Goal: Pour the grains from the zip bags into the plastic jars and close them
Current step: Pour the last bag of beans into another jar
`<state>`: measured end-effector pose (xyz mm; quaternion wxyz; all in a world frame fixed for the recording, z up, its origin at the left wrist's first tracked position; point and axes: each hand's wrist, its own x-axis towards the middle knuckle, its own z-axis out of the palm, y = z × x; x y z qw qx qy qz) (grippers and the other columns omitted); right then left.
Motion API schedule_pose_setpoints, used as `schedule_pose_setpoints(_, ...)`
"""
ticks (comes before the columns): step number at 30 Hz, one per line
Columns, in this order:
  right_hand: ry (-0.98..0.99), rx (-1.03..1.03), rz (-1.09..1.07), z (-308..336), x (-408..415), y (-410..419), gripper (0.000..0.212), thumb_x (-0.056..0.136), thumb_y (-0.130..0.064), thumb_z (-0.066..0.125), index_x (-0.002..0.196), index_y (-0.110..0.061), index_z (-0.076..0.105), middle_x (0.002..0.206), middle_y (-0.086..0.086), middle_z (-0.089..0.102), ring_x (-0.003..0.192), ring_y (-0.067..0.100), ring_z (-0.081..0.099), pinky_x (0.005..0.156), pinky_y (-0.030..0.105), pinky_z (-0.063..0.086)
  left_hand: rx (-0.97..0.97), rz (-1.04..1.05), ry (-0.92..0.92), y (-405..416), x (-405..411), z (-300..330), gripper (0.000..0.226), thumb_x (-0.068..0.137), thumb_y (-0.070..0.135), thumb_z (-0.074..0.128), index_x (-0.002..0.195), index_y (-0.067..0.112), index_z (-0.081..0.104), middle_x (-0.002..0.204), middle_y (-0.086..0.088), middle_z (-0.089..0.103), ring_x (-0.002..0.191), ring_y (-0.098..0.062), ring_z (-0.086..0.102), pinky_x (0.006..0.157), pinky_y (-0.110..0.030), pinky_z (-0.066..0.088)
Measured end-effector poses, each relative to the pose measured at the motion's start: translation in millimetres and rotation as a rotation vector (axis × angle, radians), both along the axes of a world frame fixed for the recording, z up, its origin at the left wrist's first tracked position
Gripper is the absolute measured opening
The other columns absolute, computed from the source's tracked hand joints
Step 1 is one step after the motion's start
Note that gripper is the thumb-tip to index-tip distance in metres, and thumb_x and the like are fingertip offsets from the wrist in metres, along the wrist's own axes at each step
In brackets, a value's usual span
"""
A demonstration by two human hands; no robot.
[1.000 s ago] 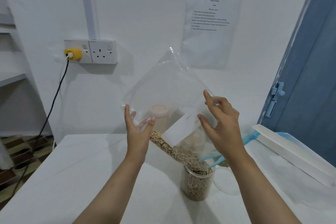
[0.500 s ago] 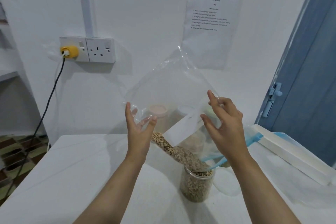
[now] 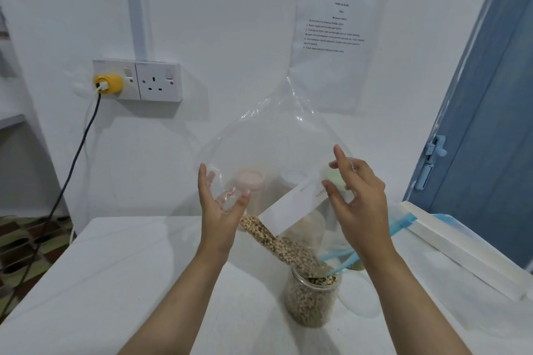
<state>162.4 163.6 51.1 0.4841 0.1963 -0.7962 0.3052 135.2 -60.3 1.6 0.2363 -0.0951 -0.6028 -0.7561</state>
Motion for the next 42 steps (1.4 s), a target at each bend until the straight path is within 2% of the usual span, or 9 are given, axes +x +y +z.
schedule_pose_setpoints(2,0.011,0.0,0.013,-0.3,-1.5,-2.3,0.062,0.09,-0.017,0.063,0.148,-0.016,0.04,0.113,-0.01,0.056,0.104,0.02,0.059,0.079,0.06,0.05,0.008,-0.014,0.001,-0.2,-0.6,-0.7,0.097,0.077,0.035,0.072,0.149,0.05,0.009,0.154,0.013,0.025,0.126,-0.006,0.053,0.09,-0.014,0.048)
schedule_pose_setpoints(5,0.025,-0.004,0.018,-1.5,-1.6,-3.3,0.061,0.09,-0.016,0.063,0.147,-0.016,0.042,0.113,-0.01,0.055,0.105,0.021,0.06,0.08,0.06,0.049,0.026,-0.021,0.007,-3.0,-2.4,-1.4,0.094,0.078,0.05,0.078,0.142,0.063,0.01,0.152,0.02,0.023,0.126,-0.005,0.054,0.109,-0.04,0.043)
schedule_pose_setpoints(7,0.04,-0.005,0.012,-1.0,-1.4,-3.5,0.059,0.09,-0.015,0.062,0.146,-0.014,0.045,0.112,-0.007,0.058,0.104,0.023,0.061,0.08,0.06,0.049,0.039,-0.019,0.006,-6.5,-5.1,-2.3,0.091,0.067,0.065,0.078,0.132,0.076,0.015,0.15,0.028,0.021,0.135,-0.014,0.048,0.113,-0.052,0.037)
schedule_pose_setpoints(9,0.064,-0.015,-0.002,-0.9,-1.2,-4.9,0.055,0.09,-0.013,0.063,0.143,-0.011,0.05,0.111,-0.008,0.058,0.102,0.022,0.061,0.079,0.06,0.049,0.045,-0.019,0.015,-7.9,-7.1,-2.3,0.09,0.063,0.071,0.078,0.13,0.077,0.018,0.153,0.022,0.019,0.135,-0.022,0.049,0.113,-0.055,0.036)
schedule_pose_setpoints(15,0.119,-0.036,-0.017,-2.7,-2.7,-7.3,0.05,0.09,-0.011,0.063,0.139,-0.006,0.055,0.108,-0.005,0.062,0.099,0.02,0.061,0.076,0.058,0.051,0.022,0.023,0.039,-10.8,-15.3,-6.0,0.085,0.063,0.079,0.071,0.133,0.071,0.022,0.149,0.011,0.028,0.131,-0.027,0.05,0.11,-0.055,0.04)
schedule_pose_setpoints(18,0.121,-0.052,-0.01,-3.1,-3.3,-7.7,0.05,0.09,-0.011,0.063,0.139,-0.006,0.054,0.108,-0.003,0.062,0.1,0.019,0.06,0.075,0.059,0.051,-0.003,0.033,0.03,-12.9,-17.5,-7.3,0.088,0.062,0.083,0.066,0.136,0.067,0.02,0.149,0.01,0.026,0.13,-0.02,0.052,0.112,-0.054,0.038)
schedule_pose_setpoints(26,0.089,-0.027,0.023,-3.2,-2.9,-5.9,0.051,0.094,-0.025,0.055,0.143,-0.011,0.05,0.111,-0.026,0.048,0.1,0.017,0.06,0.077,0.058,0.051,0.002,-0.01,0.077,-19.4,-20.6,-9.0,0.084,0.064,0.08,0.069,0.134,0.068,0.026,0.16,0.019,0.014,0.141,-0.019,0.041,0.116,-0.051,0.034)
schedule_pose_setpoints(33,0.075,-0.053,0.008,-0.6,-2.0,-8.8,0.053,0.091,-0.013,0.062,0.142,-0.008,0.052,0.108,-0.012,0.056,0.096,0.014,0.058,0.077,0.058,0.051,0.003,-0.026,0.074,-22.5,-20.3,-3.3,0.087,0.06,0.081,0.071,0.134,0.063,0.028,0.159,0.016,0.018,0.134,-0.017,0.049,0.114,-0.05,0.037)
schedule_pose_setpoints(42,0.079,-0.065,0.007,0.0,-3.3,-9.1,0.054,0.089,-0.011,0.064,0.142,-0.008,0.051,0.107,-0.011,0.056,0.093,0.003,0.051,0.078,0.058,0.051,0.005,-0.035,0.053,-23.4,-19.6,-2.4,0.092,0.057,0.082,0.071,0.135,0.061,0.027,0.158,0.015,0.019,0.126,-0.011,0.056,0.113,-0.047,0.039)
